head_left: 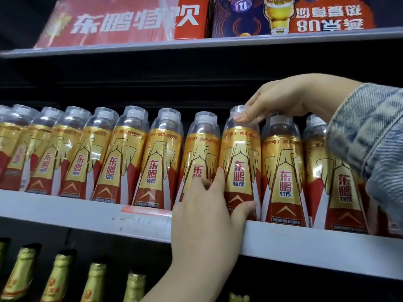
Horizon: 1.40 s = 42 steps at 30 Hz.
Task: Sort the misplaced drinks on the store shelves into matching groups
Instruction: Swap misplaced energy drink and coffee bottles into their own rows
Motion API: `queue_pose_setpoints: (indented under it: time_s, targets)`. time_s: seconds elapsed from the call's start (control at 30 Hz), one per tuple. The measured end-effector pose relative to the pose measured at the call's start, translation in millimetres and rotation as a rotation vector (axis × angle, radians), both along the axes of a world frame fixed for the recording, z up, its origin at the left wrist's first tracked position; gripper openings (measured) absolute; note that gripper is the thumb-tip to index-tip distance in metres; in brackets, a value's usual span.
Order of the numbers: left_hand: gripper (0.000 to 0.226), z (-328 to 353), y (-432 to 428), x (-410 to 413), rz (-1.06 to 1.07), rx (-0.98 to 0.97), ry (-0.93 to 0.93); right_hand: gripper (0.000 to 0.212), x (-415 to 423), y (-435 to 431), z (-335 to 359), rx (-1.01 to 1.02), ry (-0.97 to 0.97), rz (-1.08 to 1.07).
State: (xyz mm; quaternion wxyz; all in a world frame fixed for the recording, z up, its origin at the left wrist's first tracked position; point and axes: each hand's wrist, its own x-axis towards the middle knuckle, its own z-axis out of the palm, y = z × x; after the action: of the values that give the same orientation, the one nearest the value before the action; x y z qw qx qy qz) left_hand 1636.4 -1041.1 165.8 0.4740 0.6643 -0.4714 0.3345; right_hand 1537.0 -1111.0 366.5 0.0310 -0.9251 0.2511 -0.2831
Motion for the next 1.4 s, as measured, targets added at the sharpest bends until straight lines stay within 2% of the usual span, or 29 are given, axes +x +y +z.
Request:
queue_pose_setpoints:
  time_s: [0.13, 0.27, 0.37, 0.43, 0.47, 0.53, 0.7, 0.9, 1.03, 1.27, 1.4]
  targets:
    - [0.072, -2, 1, 3, 0.002, -0.024, 0.002, 0.056, 1, -5, -1, -0.052, 0.066, -0.002]
    - [0.058, 15, 11, 15, 0.072, -0.14, -0.07, 0.062, 2, -11, 2, -0.078, 0.095, 0.013]
    - [0.05, 59, 19, 29, 0.222, -0.25, -0.179, 0.071, 1, -10, 5, -0.097, 0.125, 0.022]
    - [0.052, 92, 20, 35, 0.313, -0.237, -0.252, 0.086, 0, -11, 8, -0.134, 0.154, 0.025]
    - [0.054, 107, 19, 37, 0.353, -0.199, -0.276, 0.086, 0, -11, 8, -0.153, 0.171, 0.026]
    - [0.057, 127, 12, 40, 0.4, -0.09, -0.294, 0.072, 0, -10, 4, -0.192, 0.194, 0.034]
    - [0.054, 143, -6, 44, 0.295, 0.038, -0.253, 0.069, 3, -9, -10, -0.295, 0.165, -0.007]
    - [0.041, 135, -10, 50, 0.25, -0.047, -0.286, 0.084, 14, -17, -19, -0.51, 0.054, -0.094]
    - [0.038, 133, -6, 43, 0.199, -0.065, -0.242, 0.08, 16, -21, -18, -0.629, -0.028, -0.09]
    - [0.042, 130, -4, 43, 0.172, -0.07, -0.224, 0.07, 13, -29, -17, -0.633, -0.112, -0.045]
    - [0.043, 128, -5, 46, 0.188, -0.025, -0.237, 0.076, 9, -30, -16, -0.519, -0.082, -0.018]
